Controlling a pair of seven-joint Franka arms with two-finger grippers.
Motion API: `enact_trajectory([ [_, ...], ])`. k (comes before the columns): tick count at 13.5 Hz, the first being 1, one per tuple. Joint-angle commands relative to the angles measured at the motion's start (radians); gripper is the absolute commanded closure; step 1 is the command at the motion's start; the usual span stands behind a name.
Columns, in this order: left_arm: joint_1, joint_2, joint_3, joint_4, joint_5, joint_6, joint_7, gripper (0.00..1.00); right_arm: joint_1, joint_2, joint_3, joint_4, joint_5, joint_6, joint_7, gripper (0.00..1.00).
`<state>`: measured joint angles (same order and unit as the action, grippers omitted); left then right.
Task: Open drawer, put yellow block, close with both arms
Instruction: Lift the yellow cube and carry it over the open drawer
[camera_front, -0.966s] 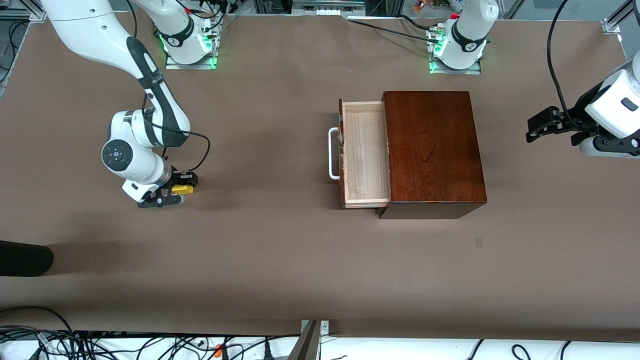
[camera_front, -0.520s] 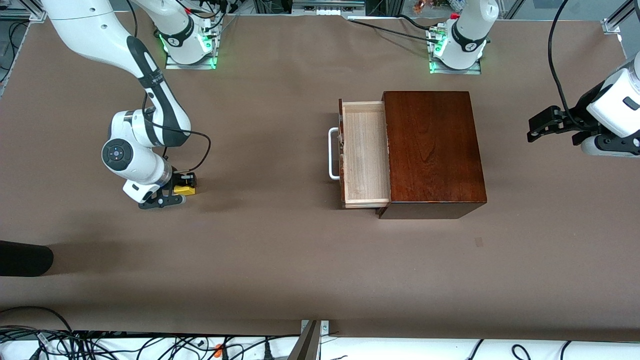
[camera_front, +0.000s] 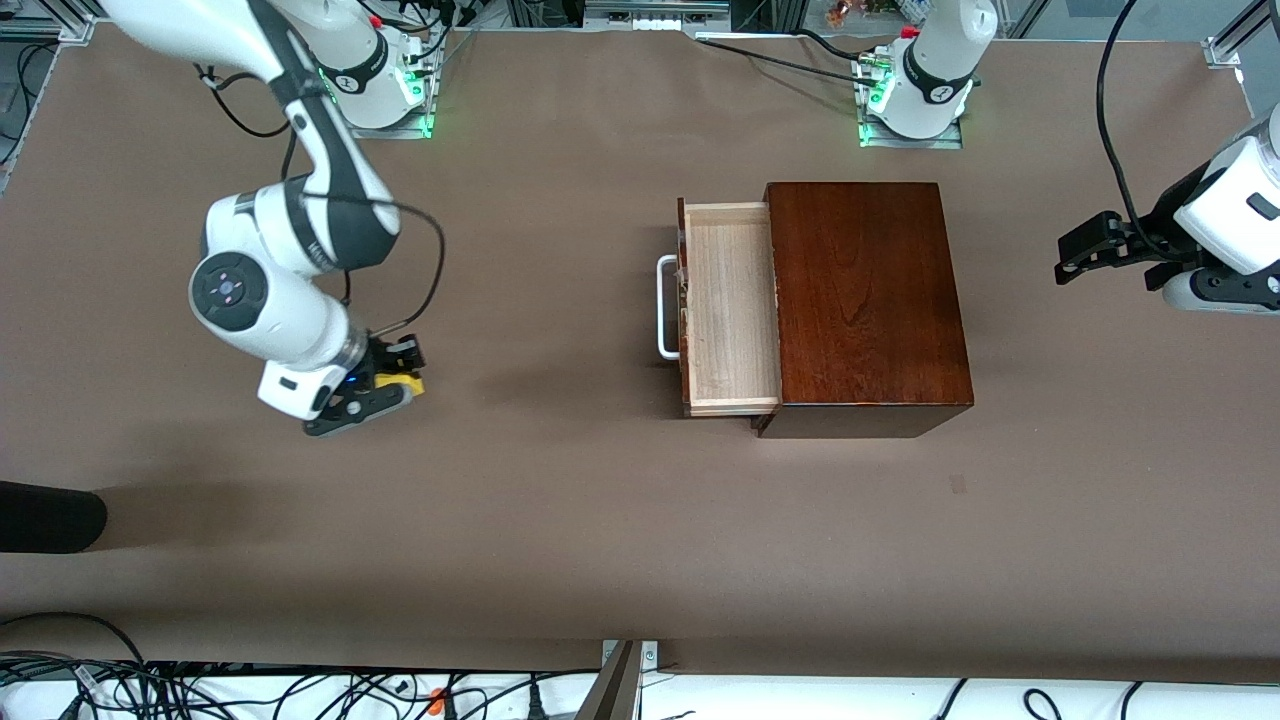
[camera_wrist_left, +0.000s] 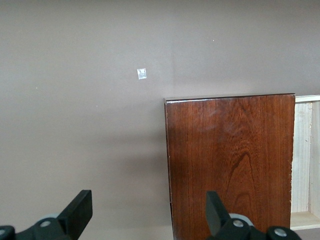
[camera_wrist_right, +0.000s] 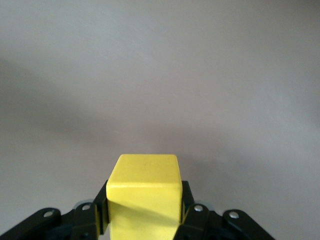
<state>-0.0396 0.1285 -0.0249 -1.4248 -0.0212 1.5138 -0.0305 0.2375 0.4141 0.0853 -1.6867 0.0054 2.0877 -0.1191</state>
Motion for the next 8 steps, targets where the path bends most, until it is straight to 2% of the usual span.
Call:
enact_trajectory([
  [1,-0.002,-0.021,0.009,-0.023,-0.008,0.003,0.02,0.0,0.074,0.018,0.004,0.079,0.011,-0.024,-0.014,0.8],
  [5,-0.002,-0.021,0.011,-0.023,-0.008,0.003,0.021,0.0,0.259,0.075,0.002,0.188,-0.037,-0.031,-0.017,0.8],
  [8,-0.003,-0.023,0.01,-0.023,-0.008,0.0,0.021,0.0,0.373,0.196,0.001,0.379,-0.065,-0.086,-0.017,0.8],
])
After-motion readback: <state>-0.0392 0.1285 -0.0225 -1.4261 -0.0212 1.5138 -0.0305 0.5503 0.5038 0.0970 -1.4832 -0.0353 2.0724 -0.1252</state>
